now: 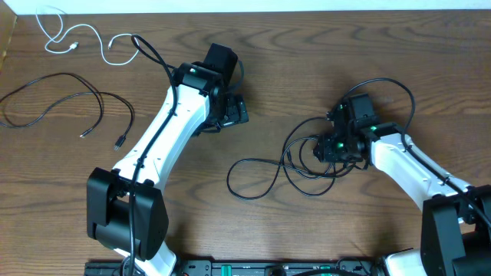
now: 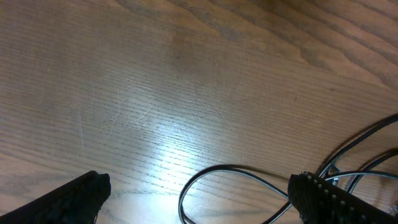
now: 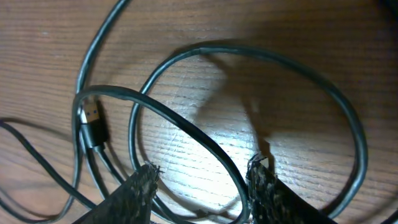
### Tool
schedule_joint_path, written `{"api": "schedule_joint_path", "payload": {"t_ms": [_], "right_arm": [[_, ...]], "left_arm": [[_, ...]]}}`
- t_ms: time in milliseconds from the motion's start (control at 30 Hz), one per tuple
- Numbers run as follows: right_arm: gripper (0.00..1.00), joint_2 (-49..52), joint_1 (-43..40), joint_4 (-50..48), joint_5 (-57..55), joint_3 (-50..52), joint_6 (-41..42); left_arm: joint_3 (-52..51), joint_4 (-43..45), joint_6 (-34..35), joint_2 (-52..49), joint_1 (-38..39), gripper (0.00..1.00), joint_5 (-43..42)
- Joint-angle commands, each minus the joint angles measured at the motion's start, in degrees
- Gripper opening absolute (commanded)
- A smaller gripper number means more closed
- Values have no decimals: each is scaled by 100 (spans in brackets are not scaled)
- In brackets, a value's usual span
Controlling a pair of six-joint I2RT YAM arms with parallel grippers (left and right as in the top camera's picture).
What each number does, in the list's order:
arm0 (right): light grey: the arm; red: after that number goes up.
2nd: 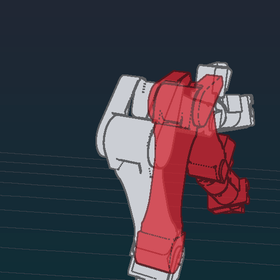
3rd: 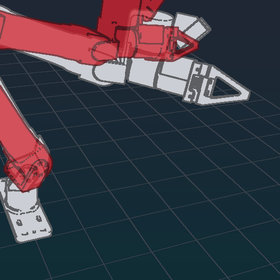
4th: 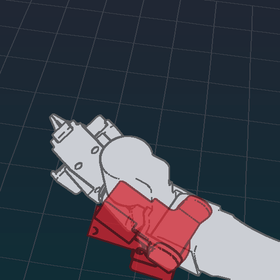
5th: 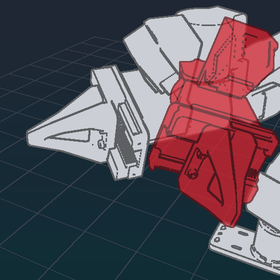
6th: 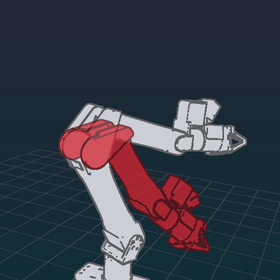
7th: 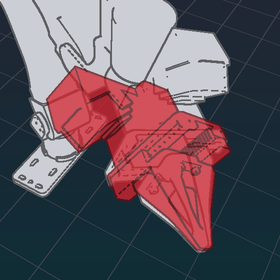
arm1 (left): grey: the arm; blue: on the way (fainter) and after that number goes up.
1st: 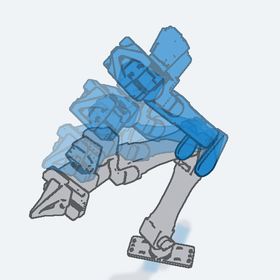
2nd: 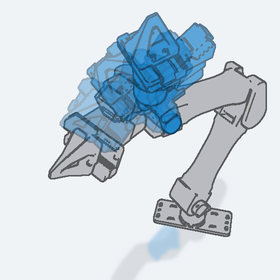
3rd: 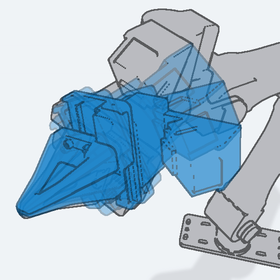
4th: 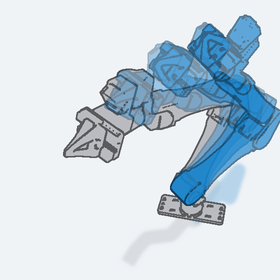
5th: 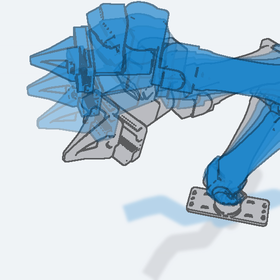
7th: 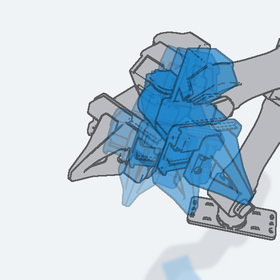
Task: Untangle cables
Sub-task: 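Close the right gripper on the black cable bundle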
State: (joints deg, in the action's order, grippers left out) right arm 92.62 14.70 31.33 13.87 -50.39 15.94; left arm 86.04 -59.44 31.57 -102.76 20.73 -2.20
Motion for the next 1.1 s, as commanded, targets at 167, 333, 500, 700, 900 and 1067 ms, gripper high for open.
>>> {"api": "schedule_joint_path", "payload": {"t_ms": [167,333,500,700,900,1067], "right_arm": [[47,35,74,118,-750,131,160],[44,35,74,-57,-656,348,157],[16,35,72,-133,-599,404,157],[1,11,70,105,-577,142,162],[1,-125,72,984,-590,-809,96],[1,-372,72,1858,-577,-1821,-37]], "left_arm": [[-22,-11,66,-74,-4,97,79],[-22,-9,66,-74,-4,98,79],[-22,-9,66,-74,-4,98,79],[-22,-11,66,-74,-4,97,79],[-22,-11,66,-74,-4,97,79],[-22,-11,66,-74,-4,97,79]]}}
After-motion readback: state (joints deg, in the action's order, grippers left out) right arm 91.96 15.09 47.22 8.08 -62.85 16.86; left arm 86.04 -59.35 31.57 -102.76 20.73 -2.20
